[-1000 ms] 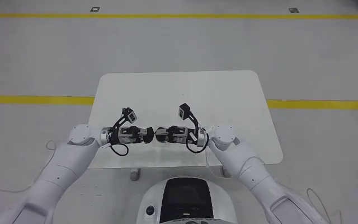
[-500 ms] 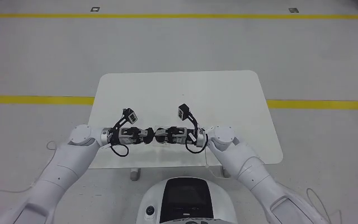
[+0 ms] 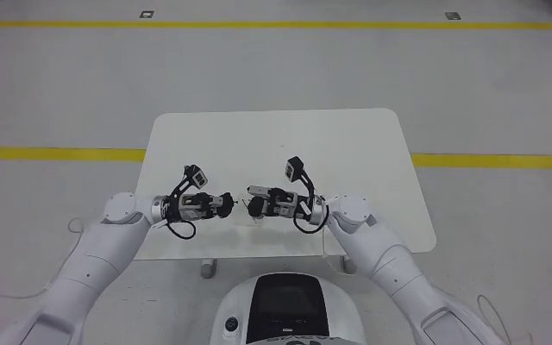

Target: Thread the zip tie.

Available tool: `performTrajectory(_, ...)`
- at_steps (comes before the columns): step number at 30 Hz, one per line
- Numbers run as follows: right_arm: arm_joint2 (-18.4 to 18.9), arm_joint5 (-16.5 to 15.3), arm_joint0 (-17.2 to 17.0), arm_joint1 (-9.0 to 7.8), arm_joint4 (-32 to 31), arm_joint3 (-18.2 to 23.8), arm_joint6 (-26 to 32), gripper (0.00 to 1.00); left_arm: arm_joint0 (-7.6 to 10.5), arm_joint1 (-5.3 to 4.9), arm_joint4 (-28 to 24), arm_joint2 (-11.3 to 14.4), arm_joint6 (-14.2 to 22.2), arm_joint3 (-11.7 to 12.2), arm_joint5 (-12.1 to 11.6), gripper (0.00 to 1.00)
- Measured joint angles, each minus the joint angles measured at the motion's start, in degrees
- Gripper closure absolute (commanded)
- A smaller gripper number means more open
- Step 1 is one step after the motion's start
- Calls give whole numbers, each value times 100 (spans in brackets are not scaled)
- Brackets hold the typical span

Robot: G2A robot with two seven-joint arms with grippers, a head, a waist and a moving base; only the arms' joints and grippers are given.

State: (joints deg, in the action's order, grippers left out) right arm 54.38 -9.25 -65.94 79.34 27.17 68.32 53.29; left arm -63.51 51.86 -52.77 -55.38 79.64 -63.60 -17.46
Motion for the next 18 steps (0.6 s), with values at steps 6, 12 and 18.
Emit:
performTrajectory(6, 29, 12, -41, -10, -26, 50, -118, 0, -7, -11, 25, 71, 0, -250, 222, 100)
performTrajectory(12, 29, 12, -41, -10, -25, 50, -116, 0, -9, -11, 73, 76, -52, -241, 162, 100)
performTrajectory(18, 29, 12, -41, -10, -25, 50, -117, 0, -104, 132, 222, -459, -818, -455, -208, 100)
